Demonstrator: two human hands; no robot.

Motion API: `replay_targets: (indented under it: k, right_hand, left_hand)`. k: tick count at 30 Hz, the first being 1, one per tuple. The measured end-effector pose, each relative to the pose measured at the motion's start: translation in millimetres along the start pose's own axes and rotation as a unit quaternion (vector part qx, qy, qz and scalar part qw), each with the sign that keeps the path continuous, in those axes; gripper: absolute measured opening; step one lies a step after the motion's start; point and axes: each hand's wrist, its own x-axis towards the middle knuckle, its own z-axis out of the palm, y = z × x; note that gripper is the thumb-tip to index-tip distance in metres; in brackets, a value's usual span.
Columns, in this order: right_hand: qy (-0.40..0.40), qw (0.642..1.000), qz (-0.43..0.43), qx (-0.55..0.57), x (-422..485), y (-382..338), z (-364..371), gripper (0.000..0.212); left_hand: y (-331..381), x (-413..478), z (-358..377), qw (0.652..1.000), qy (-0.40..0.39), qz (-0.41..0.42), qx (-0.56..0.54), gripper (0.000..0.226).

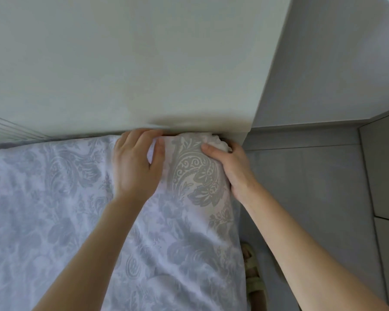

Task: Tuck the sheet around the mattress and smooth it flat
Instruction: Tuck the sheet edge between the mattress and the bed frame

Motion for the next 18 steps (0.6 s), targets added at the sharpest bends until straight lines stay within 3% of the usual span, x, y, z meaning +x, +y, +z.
replay_targets:
  k: [2, 6, 8, 12, 18]
  right_hand:
    - [0.015, 0.999, -0.024, -0.046, -24, -7, 10, 0.08]
    - [-0.004, 0.988, -0.081, -0.135, -77, -27, 31, 0.084]
    - [-0.034, 0.982, -0.103, -0.155, -102, -35, 40, 0.086]
    - [-0.068, 0.963, -0.139, -0.222, -124, -48, 48, 0.082]
    - [-0.113, 0.946, -0.104, -0.284, -106, -76, 44, 0.061]
  left_hand:
    - [4, 7, -17, 0.999, 0.012, -0.031, -0.033, 0.03]
    - [12, 30, -57, 0.986, -0.017, -0.116, -0.116, 0.034]
    - [9, 40, -73, 0.967, -0.098, -0.14, -0.187, 0.038]
    - [-3, 52, -83, 0.87, -0.32, -0.236, -0.291, 0.05]
    - [6, 81, -86, 0.812, -0.444, -0.291, -0.242, 0.051]
